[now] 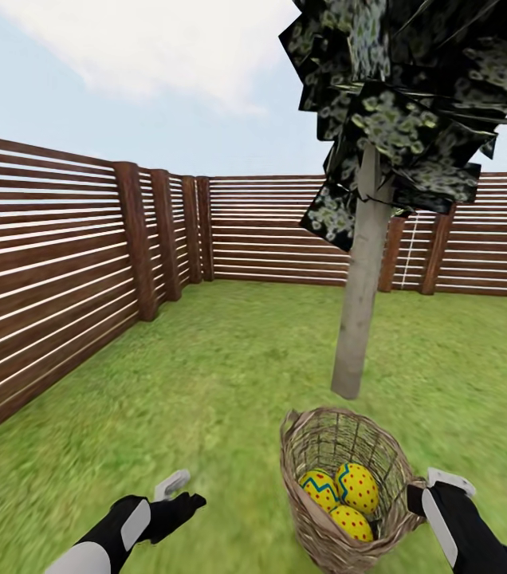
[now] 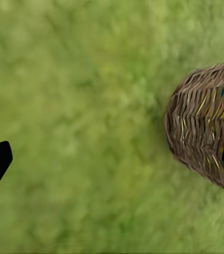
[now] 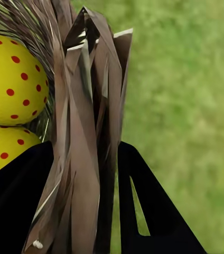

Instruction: Take the three Easter eggs out of the wicker basket on the lawn in the garden, then place them on the lawn next to a single tree (choose any tree) so that all three eggs are next to the same tree and none are left in the basket.

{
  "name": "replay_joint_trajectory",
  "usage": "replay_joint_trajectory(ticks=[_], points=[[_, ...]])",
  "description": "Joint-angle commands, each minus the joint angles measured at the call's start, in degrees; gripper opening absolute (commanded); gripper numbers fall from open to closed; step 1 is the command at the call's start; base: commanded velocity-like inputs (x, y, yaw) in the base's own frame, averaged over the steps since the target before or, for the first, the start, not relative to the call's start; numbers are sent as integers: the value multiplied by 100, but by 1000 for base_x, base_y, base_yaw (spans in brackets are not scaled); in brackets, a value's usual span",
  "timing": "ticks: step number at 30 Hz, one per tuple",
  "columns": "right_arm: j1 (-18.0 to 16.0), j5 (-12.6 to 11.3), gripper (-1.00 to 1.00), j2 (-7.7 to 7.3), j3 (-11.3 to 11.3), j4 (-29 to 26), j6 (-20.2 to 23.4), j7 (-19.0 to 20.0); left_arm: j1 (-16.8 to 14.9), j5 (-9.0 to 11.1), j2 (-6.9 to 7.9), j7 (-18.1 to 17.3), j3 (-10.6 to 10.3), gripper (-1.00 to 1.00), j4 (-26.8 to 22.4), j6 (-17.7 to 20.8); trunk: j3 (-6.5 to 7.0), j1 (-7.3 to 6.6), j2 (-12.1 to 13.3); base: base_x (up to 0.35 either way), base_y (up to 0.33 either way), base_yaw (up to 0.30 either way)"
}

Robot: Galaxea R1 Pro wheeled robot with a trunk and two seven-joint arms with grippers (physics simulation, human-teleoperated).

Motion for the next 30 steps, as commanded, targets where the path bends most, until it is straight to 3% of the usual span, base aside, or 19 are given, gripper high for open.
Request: replay_joint_trajectory(ticks=[1,9,30], points=[[-4,-80,-100,-1,5,-9,8,-40,-1,44,-2,5,20,100,20,45,-6,2,-3,322,0,0],[-5,-80,-100,-1,5,-9,8,-40,-1,51,-2,4,20,100,67,45,-6,2,-3,317,-111,0],[-6,-80,-100,8,5,-9,8,-40,-1,55,-9,5,20,100,172,-16,-6,2,-3,238,-254,0]])
